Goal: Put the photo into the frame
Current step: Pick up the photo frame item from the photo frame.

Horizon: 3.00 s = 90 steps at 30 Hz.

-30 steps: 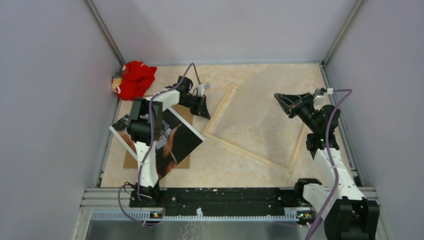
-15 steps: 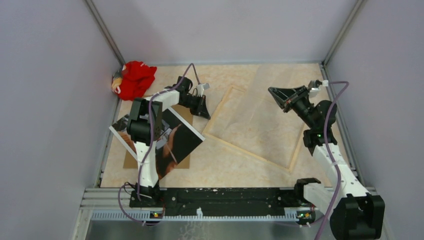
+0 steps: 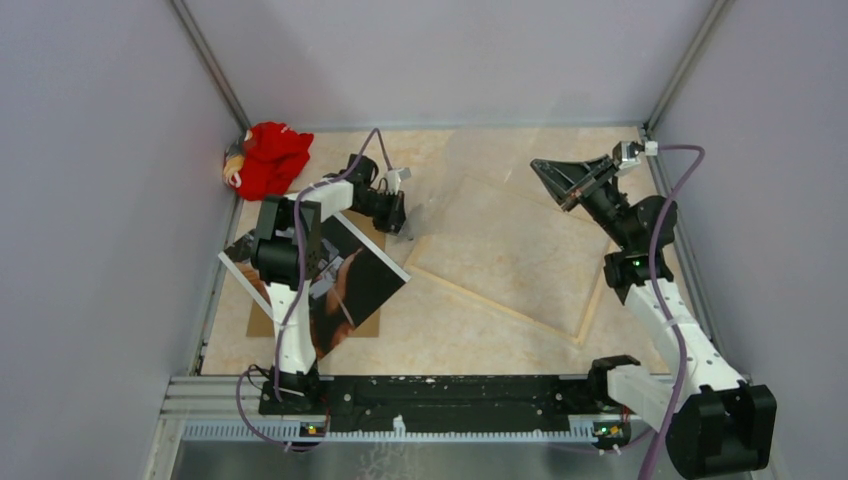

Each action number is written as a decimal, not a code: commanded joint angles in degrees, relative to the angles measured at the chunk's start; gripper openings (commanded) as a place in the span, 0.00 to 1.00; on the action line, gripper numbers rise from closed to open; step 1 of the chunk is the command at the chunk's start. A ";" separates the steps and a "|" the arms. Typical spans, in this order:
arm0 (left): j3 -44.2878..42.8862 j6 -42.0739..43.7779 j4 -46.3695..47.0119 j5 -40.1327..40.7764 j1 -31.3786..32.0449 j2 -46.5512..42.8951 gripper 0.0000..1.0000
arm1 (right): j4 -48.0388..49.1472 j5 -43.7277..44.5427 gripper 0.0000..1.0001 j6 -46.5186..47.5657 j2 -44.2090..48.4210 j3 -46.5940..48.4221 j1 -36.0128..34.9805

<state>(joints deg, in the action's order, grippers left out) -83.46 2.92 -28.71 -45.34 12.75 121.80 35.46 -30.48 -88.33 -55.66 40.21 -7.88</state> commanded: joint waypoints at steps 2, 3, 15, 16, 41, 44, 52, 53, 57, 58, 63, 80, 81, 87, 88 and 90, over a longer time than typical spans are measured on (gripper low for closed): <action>0.13 -0.67 -0.21 0.13 -0.89 -0.23 0.00 | 3.33 -5.34 0.00 1.90 -0.30 -2.34 -0.87; 0.07 -0.71 -0.16 0.24 -1.19 -0.32 0.00 | 2.08 -7.22 0.00 3.23 -0.83 -3.39 -0.70; -0.10 -0.72 0.14 2.25 -3.88 -0.96 0.00 | -31.56 -16.18 0.00 34.04 -1.51 -4.47 9.96; -0.19 -0.65 0.07 2.05 -3.88 -1.02 0.00 | -33.62 -15.66 0.00 36.94 -1.91 -3.53 10.20; -0.38 -0.28 -0.63 0.87 -2.78 -2.05 0.00 | -46.39 3.34 0.00 46.95 2.33 -4.78 14.33; -0.50 -0.28 -0.73 0.83 -2.58 -2.07 0.00 | -46.40 4.93 0.00 46.72 2.85 -5.50 14.52; -0.80 -0.28 -0.99 0.51 -2.12 -1.88 0.00 | -43.91 7.88 0.00 45.67 3.99 -6.44 14.74; -0.75 -0.29 -0.97 0.52 -2.05 -1.89 0.00 | -43.56 8.21 0.00 45.56 3.98 -6.45 14.74; -0.59 -0.28 -1.00 0.34 -1.96 -1.95 0.00 | -42.71 9.38 0.00 45.53 3.90 -6.46 14.73; -0.61 -0.20 -1.00 0.34 -1.94 -1.96 0.00 | -42.60 9.59 0.00 45.49 3.81 -6.46 14.73; -0.42 -0.24 -0.95 0.37 -1.94 -1.92 0.00 | -42.58 11.21 0.00 45.37 3.78 -6.69 14.82; -0.30 -0.03 -0.88 0.49 -1.94 -1.91 0.00 | -42.93 12.13 0.00 44.92 4.42 -8.52 16.64; -0.35 -0.10 -0.91 0.56 -1.94 -1.95 0.00 | -43.04 12.00 0.00 44.99 4.35 -8.55 16.71; -0.19 -0.06 -1.00 0.67 -1.94 -2.16 0.00 | -43.41 11.76 0.00 45.10 4.42 -8.98 17.26; -0.20 -0.08 -1.00 0.64 -1.94 -2.16 0.00 | -43.52 11.69 0.00 45.09 4.43 -9.00 17.42; -0.17 -0.02 -0.94 0.77 -1.94 -2.18 0.00 | -43.86 11.58 0.00 45.18 4.50 -9.03 17.84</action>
<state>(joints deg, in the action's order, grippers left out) -83.44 2.74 -29.21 -43.88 10.61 121.80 -9.45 -18.81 -43.53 -52.51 31.42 8.73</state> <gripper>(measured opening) 0.005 0.004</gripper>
